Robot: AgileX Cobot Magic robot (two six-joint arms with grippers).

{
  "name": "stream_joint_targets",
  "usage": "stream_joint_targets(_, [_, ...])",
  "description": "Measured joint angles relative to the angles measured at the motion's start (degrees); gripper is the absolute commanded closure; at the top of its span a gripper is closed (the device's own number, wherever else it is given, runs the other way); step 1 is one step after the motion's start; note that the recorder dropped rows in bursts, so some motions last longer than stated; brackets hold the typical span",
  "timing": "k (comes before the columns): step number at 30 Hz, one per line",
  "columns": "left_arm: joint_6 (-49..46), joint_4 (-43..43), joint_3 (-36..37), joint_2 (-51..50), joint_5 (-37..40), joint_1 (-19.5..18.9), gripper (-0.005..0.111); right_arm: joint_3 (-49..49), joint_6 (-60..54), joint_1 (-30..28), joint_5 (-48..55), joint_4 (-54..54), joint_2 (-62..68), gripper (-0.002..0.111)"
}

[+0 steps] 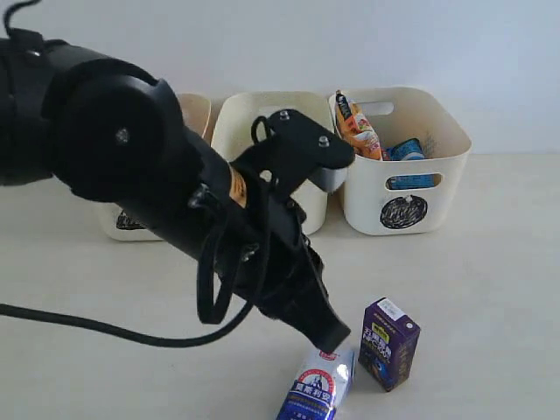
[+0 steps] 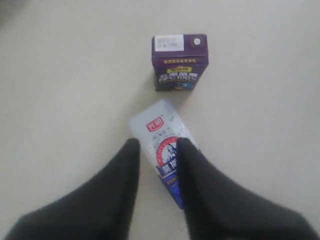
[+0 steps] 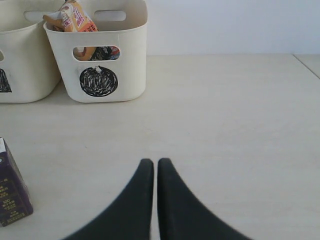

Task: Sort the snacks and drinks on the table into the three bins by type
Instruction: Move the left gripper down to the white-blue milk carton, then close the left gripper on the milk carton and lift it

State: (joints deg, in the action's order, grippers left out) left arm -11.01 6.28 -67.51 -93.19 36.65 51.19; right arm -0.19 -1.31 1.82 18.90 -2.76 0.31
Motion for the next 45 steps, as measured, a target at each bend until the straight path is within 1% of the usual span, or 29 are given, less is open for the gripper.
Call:
stream_joint_targets(3, [0.2,0.4,0.0,-2.2,0.4,1.1,0.024,0.0,0.0,0.0,0.0,0.0,0.0,0.108])
stream_joint_targets(5, [0.3,1.6,0.0,-3.8,0.4,1.3,0.010,0.0,0.0,0.0,0.0,0.0,0.0,0.108])
stream_joint_targets(7, [0.4,2.8,0.0,-5.0,0.4,1.4,0.003,0.0,0.0,0.0,0.0,0.0,0.0,0.108])
stream_joint_targets(12, [0.8,3.2,0.0,-7.2,2.4,1.4,0.002,0.0,0.0,0.0,0.0,0.0,0.0,0.108])
stream_joint_targets(20, [6.7,3.4,0.0,-12.3,2.1,1.4,0.002,0.0,0.0,0.0,0.0,0.0,0.0,0.108])
stream_joint_targets(24, [8.9,3.3,0.0,-15.4,-0.2,1.4,0.002,0.0,0.0,0.0,0.0,0.0,0.0,0.108])
stream_joint_targets(27, [9.3,2.7,0.0,-16.8,-2.1,1.5,0.004,0.0,0.0,0.0,0.0,0.0,0.0,0.108])
stream_joint_targets(33, [12.0,0.0,0.0,-20.1,-3.2,1.5,0.013,0.0,0.0,0.0,0.0,0.0,0.0,0.108])
stream_joint_targets(36, [12.9,-1.2,0.0,-21.1,-3.9,1.5,0.022,0.0,0.0,0.0,0.0,0.0,0.0,0.108])
stream_joint_targets(38, [13.3,-2.2,0.0,-21.5,-4.6,1.5,0.034,0.0,0.0,0.0,0.0,0.0,0.0,0.108])
stream_joint_targets(40, [13.4,-3.0,0.0,-21.9,-4.8,1.5,0.052,0.0,0.0,0.0,0.0,0.1,0.0,0.108])
stream_joint_targets(42, [13.4,-3.4,0.0,-22.0,-4.8,1.5,0.077,0.0,0.0,0.0,0.0,0.1,0.0,0.108])
stream_joint_targets(43, [13.4,-3.4,0.0,-22.1,-4.8,1.5,0.092,0.0,0.0,0.0,0.0,0.1,0.0,0.108])
stream_joint_targets(44, [13.4,-3.7,0.0,-22.1,-4.8,1.5,0.102,0.0,0.0,0.0,0.0,0.1,0.0,0.108])
stream_joint_targets(45, [13.4,-3.7,0.0,-22.1,-4.8,1.5,0.102,0.0,0.0,0.0,0.0,0.1,0.0,0.108])
